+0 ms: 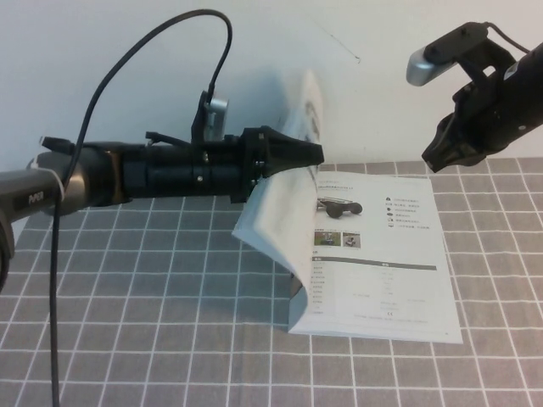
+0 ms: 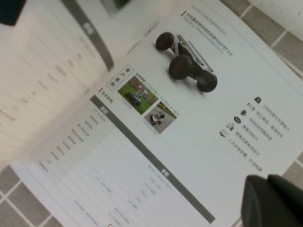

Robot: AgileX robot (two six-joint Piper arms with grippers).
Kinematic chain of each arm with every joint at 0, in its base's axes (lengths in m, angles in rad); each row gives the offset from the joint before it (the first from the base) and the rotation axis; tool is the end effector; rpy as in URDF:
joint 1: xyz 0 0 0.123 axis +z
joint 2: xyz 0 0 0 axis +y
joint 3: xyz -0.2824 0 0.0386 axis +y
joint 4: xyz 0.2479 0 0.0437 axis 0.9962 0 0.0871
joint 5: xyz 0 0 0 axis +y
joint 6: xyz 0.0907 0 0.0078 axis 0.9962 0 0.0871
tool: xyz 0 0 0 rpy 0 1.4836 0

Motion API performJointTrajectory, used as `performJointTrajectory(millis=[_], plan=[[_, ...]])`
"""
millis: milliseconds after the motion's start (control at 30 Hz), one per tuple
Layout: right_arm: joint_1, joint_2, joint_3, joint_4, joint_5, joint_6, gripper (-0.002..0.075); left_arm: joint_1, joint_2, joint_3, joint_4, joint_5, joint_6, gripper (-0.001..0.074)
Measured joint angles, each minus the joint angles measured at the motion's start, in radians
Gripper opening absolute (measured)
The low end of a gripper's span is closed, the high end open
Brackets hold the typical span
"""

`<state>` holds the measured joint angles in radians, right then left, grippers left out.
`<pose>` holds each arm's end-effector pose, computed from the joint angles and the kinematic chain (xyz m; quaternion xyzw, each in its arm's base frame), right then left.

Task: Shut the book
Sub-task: Close the open book

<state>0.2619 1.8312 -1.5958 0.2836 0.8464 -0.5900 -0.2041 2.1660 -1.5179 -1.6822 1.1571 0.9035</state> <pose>0.3922 0.1249 0.2969 -0.3378 0.8890 0.0804 0.2984 0.4240 -0.1724 0.2088 0.0528 0.7490 -0.6355 0.1796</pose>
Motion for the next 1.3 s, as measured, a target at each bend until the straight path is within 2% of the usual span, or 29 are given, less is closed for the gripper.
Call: performJointTrajectory(millis=[167, 533, 600, 700, 767, 867, 1000, 1300], plan=[[0.000, -0.017, 0.000, -0.014, 0.024, 0.000, -0.0003, -0.032, 0.000, -0.072, 0.002, 0.002, -0.019, 0.0532], [0.000, -0.063, -0.041, 0.011, 0.124, 0.024, -0.0003, -0.043, -0.001, -0.159, 0.002, 0.011, -0.058, 0.0523], [0.000, -0.066, -0.031, 0.076, 0.124, 0.015, -0.0003, -0.043, -0.001, -0.165, 0.015, 0.011, -0.081, 0.0470], [0.012, -0.049, 0.013, 0.170, 0.073, -0.035, -0.0003, -0.043, -0.004, -0.185, 0.084, 0.011, -0.123, 0.0302], [0.026, -0.009, 0.052, 0.216, 0.011, -0.056, -0.0003, -0.043, -0.009, -0.201, 0.153, 0.014, -0.148, 0.0145], [0.045, 0.082, 0.080, 0.238, -0.039, -0.070, -0.0003, -0.043, -0.018, -0.220, 0.253, 0.020, -0.167, 0.0043], [0.064, 0.195, 0.087, 0.243, -0.066, -0.075, -0.0003, -0.041, -0.059, -0.224, 0.387, 0.024, -0.177, 0.0008], [0.091, 0.347, 0.087, 0.204, -0.121, -0.082, -0.0003, -0.041, -0.210, -0.226, 0.701, -0.043, -0.259, 0.0001]])
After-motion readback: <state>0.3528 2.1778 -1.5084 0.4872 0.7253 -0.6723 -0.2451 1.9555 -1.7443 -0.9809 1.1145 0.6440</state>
